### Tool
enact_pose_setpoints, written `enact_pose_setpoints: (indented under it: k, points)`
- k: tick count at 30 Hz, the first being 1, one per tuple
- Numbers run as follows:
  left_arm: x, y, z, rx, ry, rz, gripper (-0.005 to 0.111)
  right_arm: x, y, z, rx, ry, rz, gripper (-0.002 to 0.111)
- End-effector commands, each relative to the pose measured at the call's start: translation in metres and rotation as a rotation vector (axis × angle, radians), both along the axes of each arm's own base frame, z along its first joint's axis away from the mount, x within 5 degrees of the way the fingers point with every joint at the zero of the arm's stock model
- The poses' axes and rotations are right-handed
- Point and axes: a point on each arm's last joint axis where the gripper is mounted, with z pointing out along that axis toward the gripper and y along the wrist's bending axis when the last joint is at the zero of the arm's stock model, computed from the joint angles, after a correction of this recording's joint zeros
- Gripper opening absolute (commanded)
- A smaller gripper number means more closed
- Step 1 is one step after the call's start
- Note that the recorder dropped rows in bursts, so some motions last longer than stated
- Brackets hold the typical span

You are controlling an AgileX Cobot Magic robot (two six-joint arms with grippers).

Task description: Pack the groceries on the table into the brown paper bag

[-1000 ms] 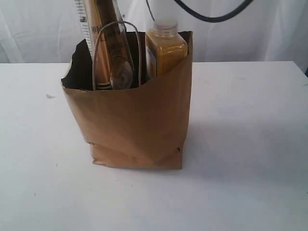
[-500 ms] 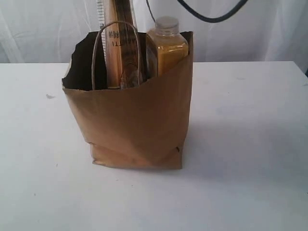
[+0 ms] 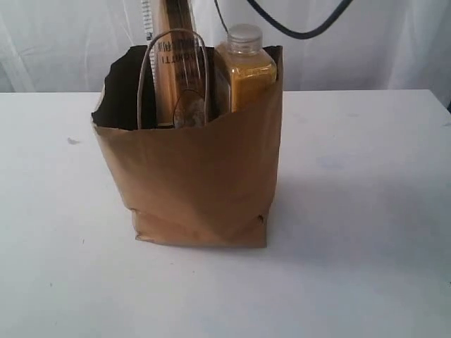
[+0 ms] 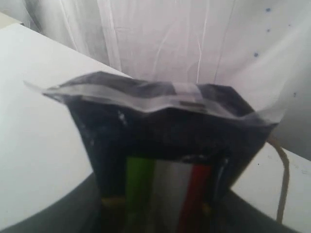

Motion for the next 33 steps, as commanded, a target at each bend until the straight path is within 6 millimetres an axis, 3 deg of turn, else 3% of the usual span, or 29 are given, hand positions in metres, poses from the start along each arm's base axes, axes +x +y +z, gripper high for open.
enact_pose_setpoints:
  k: [1, 9, 18, 33]
  points:
    - [0.0, 0.0, -0.001, -0.002, -0.002, 0.002, 0.0, 0.003, -0.004, 0.004, -0.056, -0.062, 0.008, 0.0]
    - [0.0, 0.0, -0.001, -0.002, -0.002, 0.002, 0.0, -0.01, 0.001, 0.03, -0.023, -0.252, 0.11, 0.0]
    - [0.0, 0.0, -0.001, -0.002, -0.002, 0.002, 0.0, -0.014, 0.001, 0.059, 0.134, -0.481, 0.125, 0.0]
    - [0.0, 0.0, -0.001, 0.0, -0.003, 0.002, 0.0, 0.014, 0.029, 0.014, 0.082, -0.453, 0.148, 0.0]
